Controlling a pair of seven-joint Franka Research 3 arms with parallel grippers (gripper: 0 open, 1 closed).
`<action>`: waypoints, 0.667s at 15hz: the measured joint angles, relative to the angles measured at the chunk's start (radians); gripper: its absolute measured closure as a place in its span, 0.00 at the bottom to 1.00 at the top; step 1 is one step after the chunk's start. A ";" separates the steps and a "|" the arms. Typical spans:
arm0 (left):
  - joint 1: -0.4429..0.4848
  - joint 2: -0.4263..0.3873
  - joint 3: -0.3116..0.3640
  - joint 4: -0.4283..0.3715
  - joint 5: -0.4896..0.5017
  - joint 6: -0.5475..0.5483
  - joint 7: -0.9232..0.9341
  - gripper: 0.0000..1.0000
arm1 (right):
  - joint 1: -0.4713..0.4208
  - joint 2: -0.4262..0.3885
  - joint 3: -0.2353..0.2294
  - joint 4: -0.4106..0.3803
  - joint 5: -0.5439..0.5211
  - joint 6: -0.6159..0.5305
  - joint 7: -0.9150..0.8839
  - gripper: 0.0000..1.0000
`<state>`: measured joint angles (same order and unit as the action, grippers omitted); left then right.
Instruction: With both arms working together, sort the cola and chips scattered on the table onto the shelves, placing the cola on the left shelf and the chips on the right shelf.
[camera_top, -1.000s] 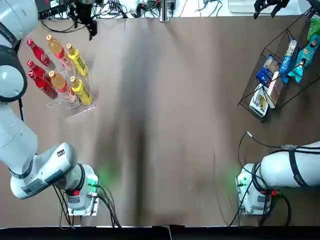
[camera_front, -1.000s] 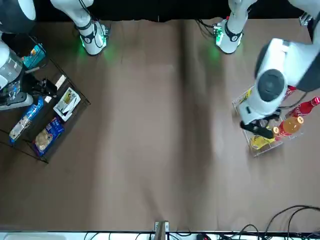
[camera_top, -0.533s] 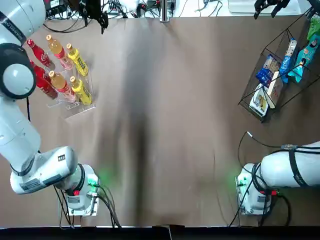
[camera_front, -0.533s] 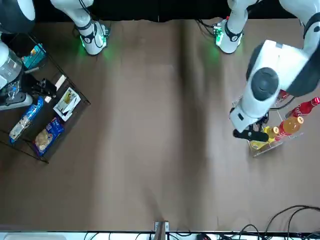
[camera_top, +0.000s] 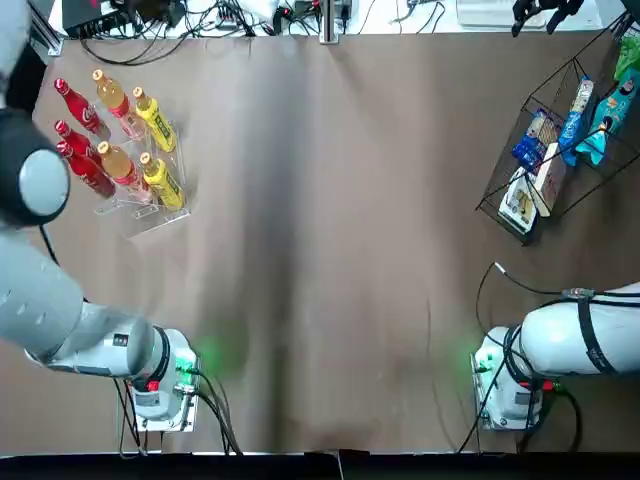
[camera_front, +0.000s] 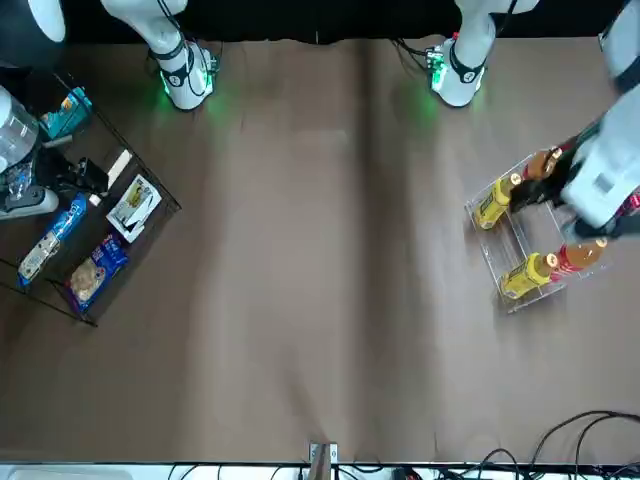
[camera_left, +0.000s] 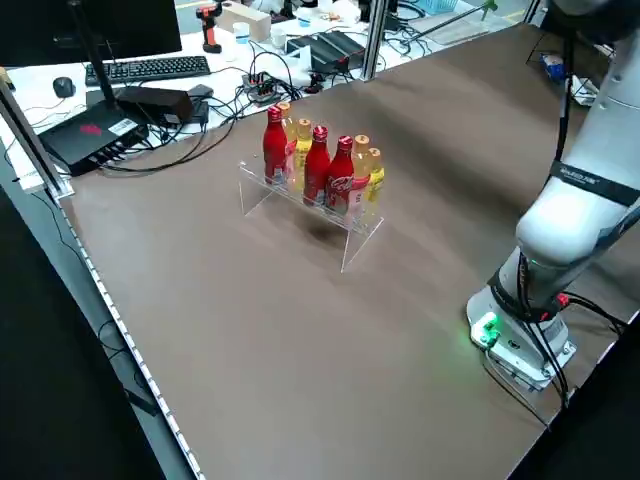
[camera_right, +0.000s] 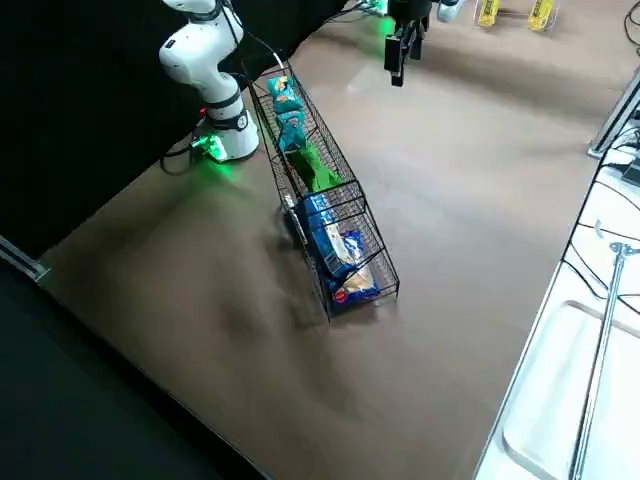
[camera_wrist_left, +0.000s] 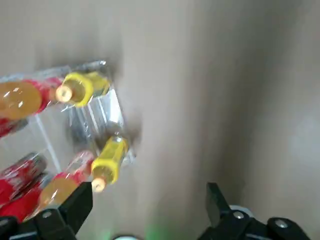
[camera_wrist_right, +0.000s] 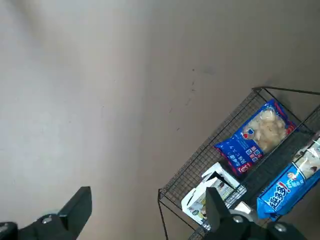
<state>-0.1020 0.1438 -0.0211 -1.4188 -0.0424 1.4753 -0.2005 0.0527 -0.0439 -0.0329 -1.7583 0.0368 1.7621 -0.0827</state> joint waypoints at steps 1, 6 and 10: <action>-0.001 -0.041 0.016 -0.015 -0.005 -0.037 0.034 0.00 | -0.004 0.000 0.000 0.002 0.000 0.001 0.000 0.00; -0.003 -0.132 0.019 -0.089 0.035 -0.074 0.169 0.00 | -0.008 0.000 0.000 0.014 -0.001 -0.014 -0.001 0.00; -0.003 -0.117 0.018 -0.101 0.038 -0.074 0.183 0.00 | -0.018 0.000 -0.003 0.014 -0.002 -0.019 -0.001 0.00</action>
<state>-0.1055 0.0267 -0.0027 -1.5198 -0.0049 1.4016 -0.0171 0.0351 -0.0441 -0.0356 -1.7443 0.0346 1.7434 -0.0832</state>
